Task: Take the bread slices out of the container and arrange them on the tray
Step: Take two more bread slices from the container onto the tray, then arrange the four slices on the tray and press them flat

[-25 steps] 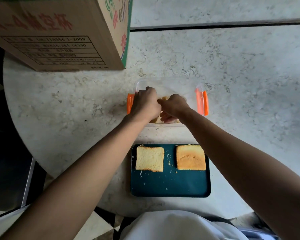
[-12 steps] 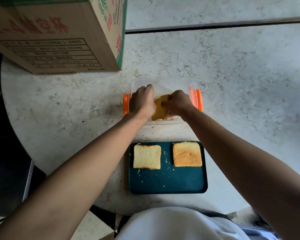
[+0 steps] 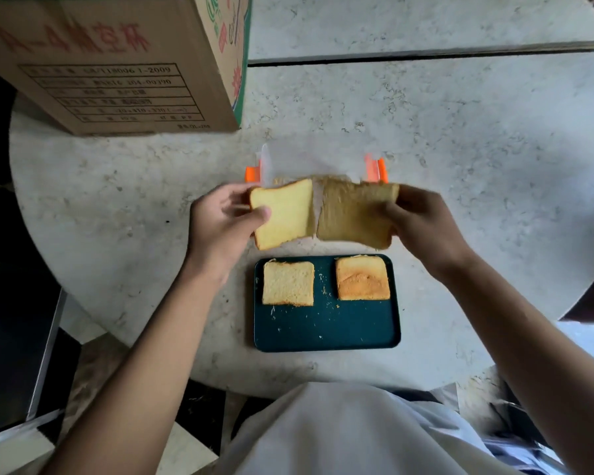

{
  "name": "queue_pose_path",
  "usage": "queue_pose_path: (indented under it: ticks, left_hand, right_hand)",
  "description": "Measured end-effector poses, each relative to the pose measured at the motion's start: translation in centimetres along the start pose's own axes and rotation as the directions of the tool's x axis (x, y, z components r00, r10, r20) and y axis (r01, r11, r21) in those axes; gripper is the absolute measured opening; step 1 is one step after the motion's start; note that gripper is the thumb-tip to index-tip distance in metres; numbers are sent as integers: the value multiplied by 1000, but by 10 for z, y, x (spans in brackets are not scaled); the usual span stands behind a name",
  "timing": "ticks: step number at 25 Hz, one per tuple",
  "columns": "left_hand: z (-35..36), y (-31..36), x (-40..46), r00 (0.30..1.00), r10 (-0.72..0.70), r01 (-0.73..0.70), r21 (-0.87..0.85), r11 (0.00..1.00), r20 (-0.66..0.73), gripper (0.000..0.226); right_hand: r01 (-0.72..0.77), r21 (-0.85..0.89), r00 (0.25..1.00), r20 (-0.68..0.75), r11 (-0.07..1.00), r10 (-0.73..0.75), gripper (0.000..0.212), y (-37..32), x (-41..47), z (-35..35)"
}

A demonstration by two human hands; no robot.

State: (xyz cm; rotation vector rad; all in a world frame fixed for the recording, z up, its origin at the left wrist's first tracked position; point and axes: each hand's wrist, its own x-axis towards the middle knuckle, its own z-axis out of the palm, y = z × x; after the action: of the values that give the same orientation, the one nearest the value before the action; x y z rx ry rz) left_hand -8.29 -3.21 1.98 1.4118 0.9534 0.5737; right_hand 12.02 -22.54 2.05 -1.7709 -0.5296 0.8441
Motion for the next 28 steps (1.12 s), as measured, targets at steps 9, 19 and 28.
queue_pose_path:
  ticks: [9,19,28]
  left_hand:
    - [-9,-125,-79,864,-500,496,-277,823,63,35]
    - [4,-137,-83,922,-386,345,424,837,12,49]
    - [10,-123,-74,952,-303,271,592,759,-47,54]
  right_hand:
    - [-400,-148,915,-11,905,402,22,132,-74,9]
    - [-271,-703,961,-159,657,227,48,142,-83,21]
    - [-14,-677,999,16,736,34,33,111,-58,54]
